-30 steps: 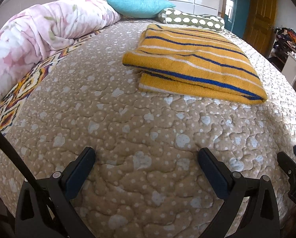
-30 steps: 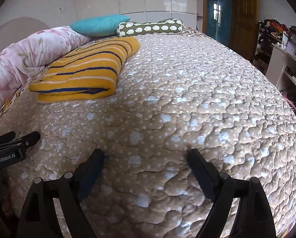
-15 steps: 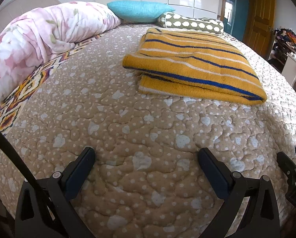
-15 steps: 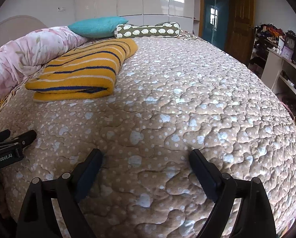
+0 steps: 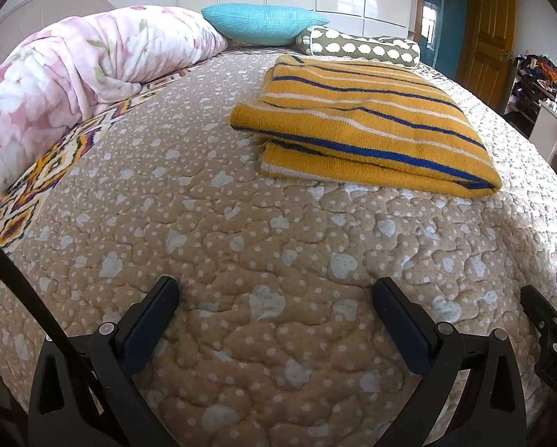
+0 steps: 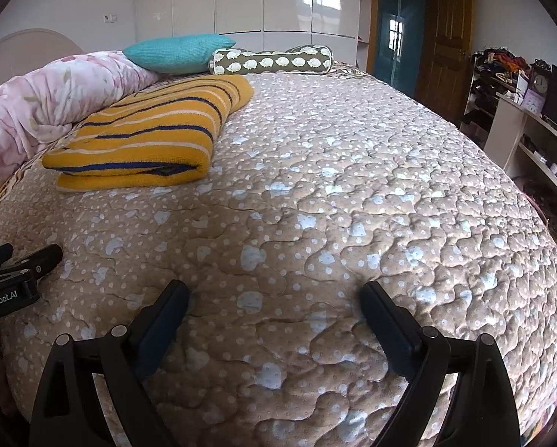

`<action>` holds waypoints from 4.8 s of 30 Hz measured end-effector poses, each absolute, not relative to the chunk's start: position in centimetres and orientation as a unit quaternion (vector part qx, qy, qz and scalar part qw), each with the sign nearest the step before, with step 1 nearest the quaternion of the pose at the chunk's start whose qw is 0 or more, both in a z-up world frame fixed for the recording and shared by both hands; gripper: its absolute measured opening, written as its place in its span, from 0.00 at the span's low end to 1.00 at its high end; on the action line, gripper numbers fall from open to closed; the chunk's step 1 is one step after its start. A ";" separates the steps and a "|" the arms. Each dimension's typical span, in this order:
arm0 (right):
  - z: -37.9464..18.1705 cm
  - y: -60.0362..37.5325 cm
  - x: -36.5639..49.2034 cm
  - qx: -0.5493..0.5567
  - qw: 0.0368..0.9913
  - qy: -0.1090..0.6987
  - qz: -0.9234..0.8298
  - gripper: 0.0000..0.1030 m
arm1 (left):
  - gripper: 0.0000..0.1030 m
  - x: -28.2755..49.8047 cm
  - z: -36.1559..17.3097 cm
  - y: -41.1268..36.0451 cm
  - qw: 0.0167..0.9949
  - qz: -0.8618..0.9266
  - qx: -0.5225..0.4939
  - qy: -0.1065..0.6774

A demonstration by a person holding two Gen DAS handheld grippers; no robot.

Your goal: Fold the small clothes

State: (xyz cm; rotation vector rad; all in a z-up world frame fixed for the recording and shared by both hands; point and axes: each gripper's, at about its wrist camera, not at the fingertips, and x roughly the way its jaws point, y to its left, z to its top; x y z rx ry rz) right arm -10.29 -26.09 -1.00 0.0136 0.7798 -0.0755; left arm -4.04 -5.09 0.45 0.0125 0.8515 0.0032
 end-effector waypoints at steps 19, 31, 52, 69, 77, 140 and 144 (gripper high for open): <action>-1.0 -25.7 -10.8 0.004 0.929 0.368 -0.041 0.93 | 1.00 -4.1 0.4 -5.1 0.912 0.002 0.006 0.411; -1.0 -24.9 -11.3 0.003 0.933 0.357 -0.051 0.93 | 1.00 -4.1 0.5 -5.0 0.915 0.001 0.005 0.404; -1.1 -24.7 -11.7 0.003 0.936 0.346 -0.061 0.94 | 1.00 -4.3 0.5 -5.2 0.914 0.008 0.004 0.405; -0.8 -26.0 -11.3 0.031 0.930 0.365 -0.026 1.00 | 1.00 -2.9 0.6 -5.4 0.903 0.020 -0.001 0.429; -0.2 -26.9 -11.9 0.085 0.932 0.352 0.001 1.00 | 1.00 -3.7 0.7 -5.6 0.903 0.018 -0.005 0.429; 2.0 -25.6 -11.9 0.032 0.931 0.363 -0.008 1.00 | 1.00 -8.4 3.7 -6.8 0.904 0.015 0.018 0.426; 2.0 -25.5 -11.9 0.033 0.931 0.363 -0.009 1.00 | 1.00 -8.3 3.6 -6.6 0.904 0.016 0.017 0.428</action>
